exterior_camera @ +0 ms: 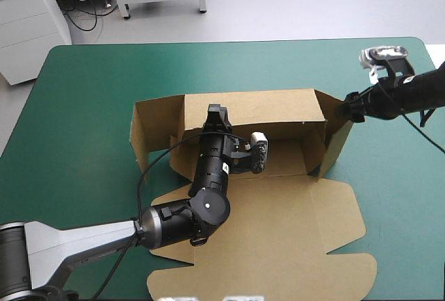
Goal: Fold the box
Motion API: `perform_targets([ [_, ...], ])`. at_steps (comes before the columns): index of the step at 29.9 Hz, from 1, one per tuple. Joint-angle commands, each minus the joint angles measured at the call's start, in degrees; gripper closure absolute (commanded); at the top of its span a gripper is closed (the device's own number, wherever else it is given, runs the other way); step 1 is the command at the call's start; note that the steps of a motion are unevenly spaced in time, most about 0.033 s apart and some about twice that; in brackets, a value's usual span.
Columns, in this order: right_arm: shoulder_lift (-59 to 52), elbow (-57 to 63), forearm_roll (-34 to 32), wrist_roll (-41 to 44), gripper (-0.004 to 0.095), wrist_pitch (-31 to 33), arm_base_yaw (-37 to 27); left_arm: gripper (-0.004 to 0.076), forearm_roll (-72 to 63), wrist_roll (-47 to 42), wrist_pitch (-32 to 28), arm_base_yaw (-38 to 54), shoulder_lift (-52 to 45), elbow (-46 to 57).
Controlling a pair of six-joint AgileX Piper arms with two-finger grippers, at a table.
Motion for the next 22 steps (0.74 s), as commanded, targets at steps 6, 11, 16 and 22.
perform_targets([
  [6, 3.1, -17.3, -9.4, 11.0, 0.0224, -1.1, -0.3, 0.0756, 4.4, -0.7, 2.6, -0.3, -2.3, -1.5],
  [11, 8.5, -20.7, -11.6, 12.0, 0.0224, -1.6, -0.3, 0.0756, 4.4, -0.7, 2.6, -0.3, -2.3, -1.5],
  [16, 13.5, -20.6, -11.1, 12.0, 0.0224, -2.6, -0.3, 0.0756, 4.4, -0.7, 2.7, -0.3, -2.3, -1.5],
  [22, 16.4, -18.9, -9.9, 8.9, 0.0224, 0.2, -0.3, 0.0756, 4.4, -0.9, 2.5, -0.3, -2.3, -1.5],
])
